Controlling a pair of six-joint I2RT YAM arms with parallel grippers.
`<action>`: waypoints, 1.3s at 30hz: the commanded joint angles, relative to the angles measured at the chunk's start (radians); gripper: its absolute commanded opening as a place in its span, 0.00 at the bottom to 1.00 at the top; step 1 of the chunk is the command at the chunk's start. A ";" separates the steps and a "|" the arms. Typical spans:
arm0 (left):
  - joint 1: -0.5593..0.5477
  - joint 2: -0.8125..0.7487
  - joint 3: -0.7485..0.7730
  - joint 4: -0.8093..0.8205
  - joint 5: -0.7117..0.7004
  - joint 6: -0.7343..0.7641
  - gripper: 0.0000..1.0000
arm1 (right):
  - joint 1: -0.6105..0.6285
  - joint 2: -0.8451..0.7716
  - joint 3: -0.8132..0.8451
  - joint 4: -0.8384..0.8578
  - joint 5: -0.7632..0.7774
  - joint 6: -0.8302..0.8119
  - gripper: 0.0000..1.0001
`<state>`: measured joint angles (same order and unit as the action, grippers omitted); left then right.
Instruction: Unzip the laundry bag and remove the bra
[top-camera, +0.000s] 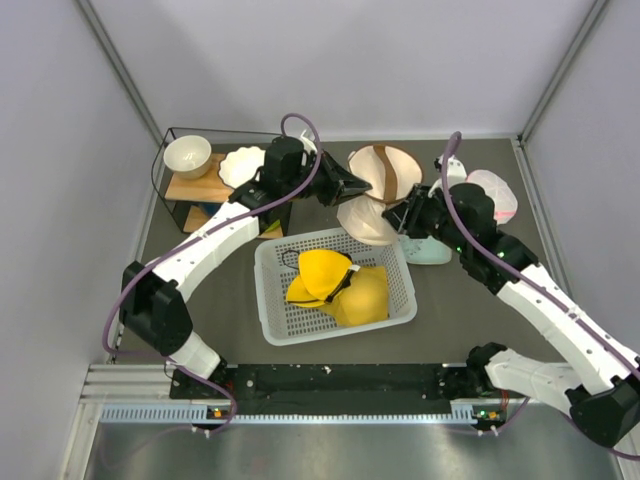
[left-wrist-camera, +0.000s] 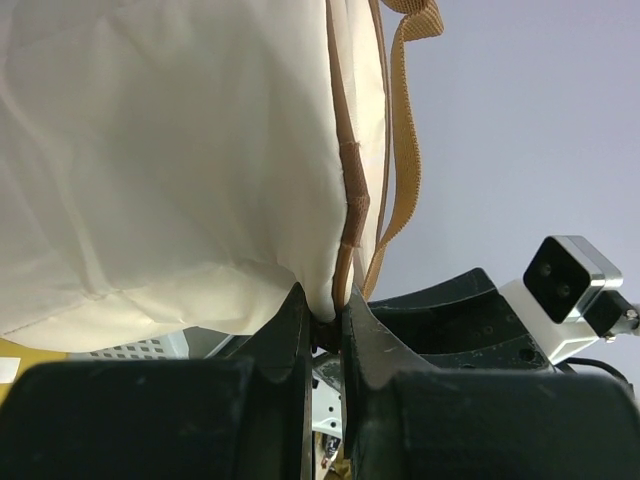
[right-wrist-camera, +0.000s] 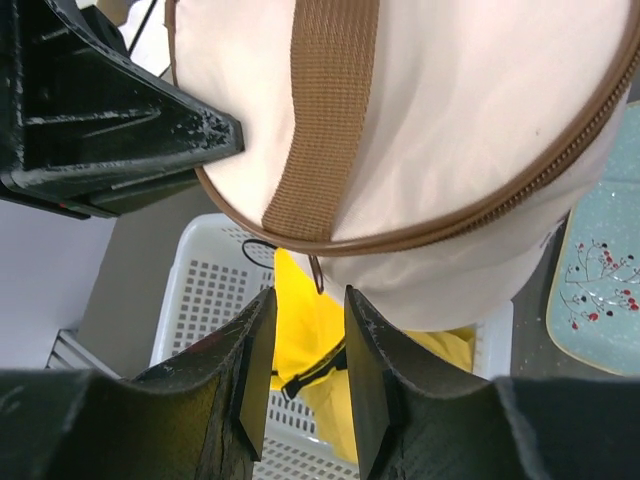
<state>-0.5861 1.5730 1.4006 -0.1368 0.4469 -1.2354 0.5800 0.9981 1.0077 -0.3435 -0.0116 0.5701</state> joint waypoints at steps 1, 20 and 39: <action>0.000 -0.053 0.021 0.074 0.012 0.005 0.00 | 0.012 0.020 0.055 0.069 -0.018 0.017 0.34; 0.058 -0.080 0.000 0.086 0.101 0.017 0.00 | -0.141 -0.053 -0.052 0.052 0.066 -0.012 0.00; 0.069 0.064 0.244 -0.107 0.527 0.456 0.00 | -0.423 -0.068 -0.012 -0.113 -0.182 -0.182 0.69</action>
<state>-0.5232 1.6604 1.5543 -0.2096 0.8631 -0.9169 0.2306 0.9268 0.9119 -0.3622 -0.2146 0.4618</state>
